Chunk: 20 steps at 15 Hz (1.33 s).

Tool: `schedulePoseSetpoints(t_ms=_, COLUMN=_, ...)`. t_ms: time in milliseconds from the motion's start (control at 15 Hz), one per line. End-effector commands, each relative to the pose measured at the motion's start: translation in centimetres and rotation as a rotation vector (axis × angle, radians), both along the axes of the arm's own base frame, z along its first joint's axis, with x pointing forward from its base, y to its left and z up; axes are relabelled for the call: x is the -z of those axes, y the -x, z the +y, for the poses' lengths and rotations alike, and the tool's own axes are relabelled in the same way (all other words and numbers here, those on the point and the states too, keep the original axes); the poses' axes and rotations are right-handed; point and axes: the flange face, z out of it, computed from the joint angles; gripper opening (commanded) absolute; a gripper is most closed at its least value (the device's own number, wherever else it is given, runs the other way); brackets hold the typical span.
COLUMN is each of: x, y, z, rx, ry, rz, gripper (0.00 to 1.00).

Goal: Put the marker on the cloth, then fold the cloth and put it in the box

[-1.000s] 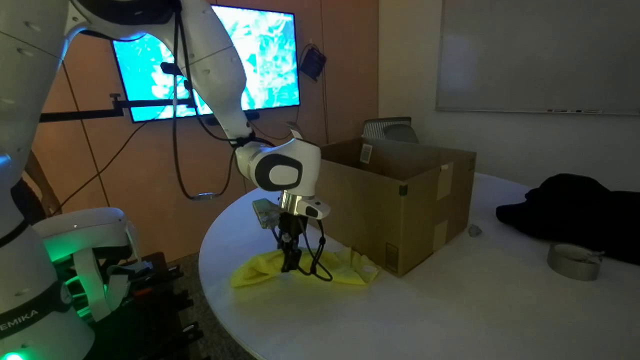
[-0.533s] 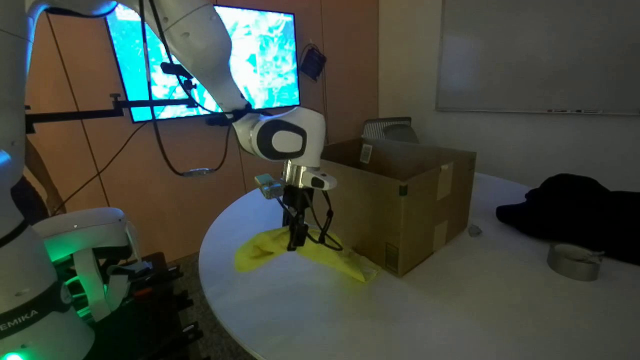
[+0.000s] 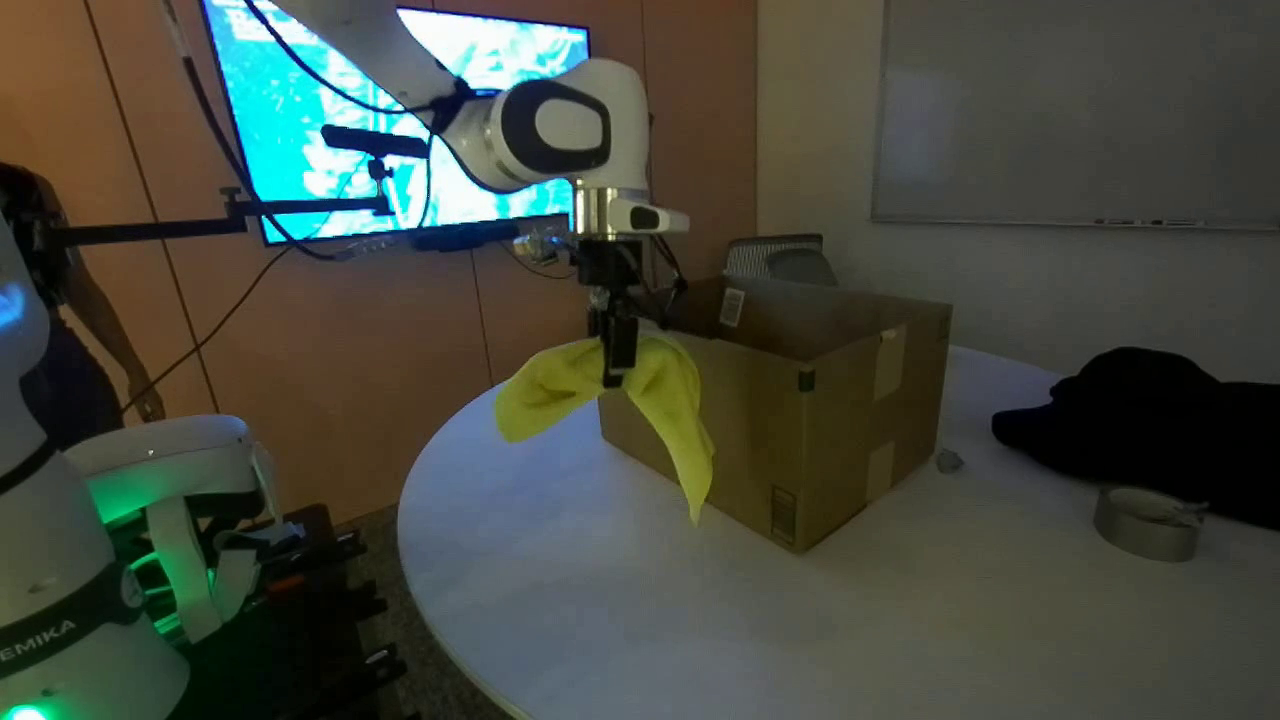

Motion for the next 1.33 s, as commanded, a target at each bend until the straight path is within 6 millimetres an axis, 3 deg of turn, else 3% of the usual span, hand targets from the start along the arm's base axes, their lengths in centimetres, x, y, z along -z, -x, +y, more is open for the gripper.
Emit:
schedulePoseSetpoints(t_ms=0, x=-7.3, y=-2.6, z=1.9, rx=0.057, ry=0.021, rz=-0.092, gripper=0.04)
schedulePoseSetpoints(t_ms=200, x=-11.8, y=-6.2, z=3.4, rx=0.092, ry=0.007, rz=-0.203, gripper=0.04)
schedulePoseSetpoints(t_ms=400, x=-14.9, y=-10.0, z=4.4, rx=0.104, ry=-0.019, rz=-0.313, gripper=0.04)
schedulePoseSetpoints(t_ms=733, x=-15.2, y=-17.0, z=4.5, rx=0.109, ry=-0.035, rz=-0.45, gripper=0.04)
schedulePoseSetpoints(t_ms=1067, x=-13.5, y=-22.0, z=4.7, rx=0.09, ry=-0.059, rz=-0.491, gripper=0.04)
schedulePoseSetpoints(t_ms=1133, x=-13.3, y=-22.5, z=4.7, rx=0.079, ry=-0.059, rz=-0.482, gripper=0.07)
schedulePoseSetpoints(t_ms=1200, x=-12.8, y=-22.8, z=4.6, rx=0.061, ry=-0.056, rz=-0.458, gripper=0.4)
schedulePoseSetpoints(t_ms=1267, x=-12.5, y=-23.0, z=4.4, rx=0.037, ry=-0.061, rz=-0.43, gripper=0.42)
